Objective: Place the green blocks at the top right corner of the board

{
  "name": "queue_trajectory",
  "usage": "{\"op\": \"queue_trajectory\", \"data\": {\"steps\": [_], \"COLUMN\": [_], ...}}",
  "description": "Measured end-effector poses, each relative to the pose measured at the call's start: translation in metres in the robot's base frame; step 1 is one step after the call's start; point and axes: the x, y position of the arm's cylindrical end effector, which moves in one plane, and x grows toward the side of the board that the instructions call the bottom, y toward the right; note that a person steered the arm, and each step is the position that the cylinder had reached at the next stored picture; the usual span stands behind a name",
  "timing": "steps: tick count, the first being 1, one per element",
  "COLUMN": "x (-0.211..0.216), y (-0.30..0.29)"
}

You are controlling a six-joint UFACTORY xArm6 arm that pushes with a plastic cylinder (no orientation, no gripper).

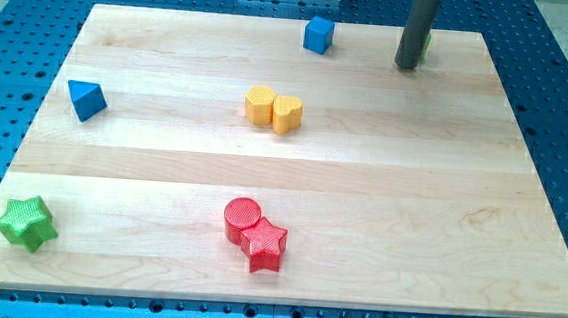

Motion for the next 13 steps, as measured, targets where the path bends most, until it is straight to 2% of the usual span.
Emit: {"op": "queue_trajectory", "data": {"steps": [2,3,4,5,6,7,8,10,11,12,13], "x": [0.047,0.149,0.218,0.198,0.190,0.258,0.346,0.328,0.346,0.295,0.250], "y": [-0.089,-0.066,-0.108,-0.197,-0.261,-0.302,-0.335,-0.409,-0.418,-0.425,-0.383]}}
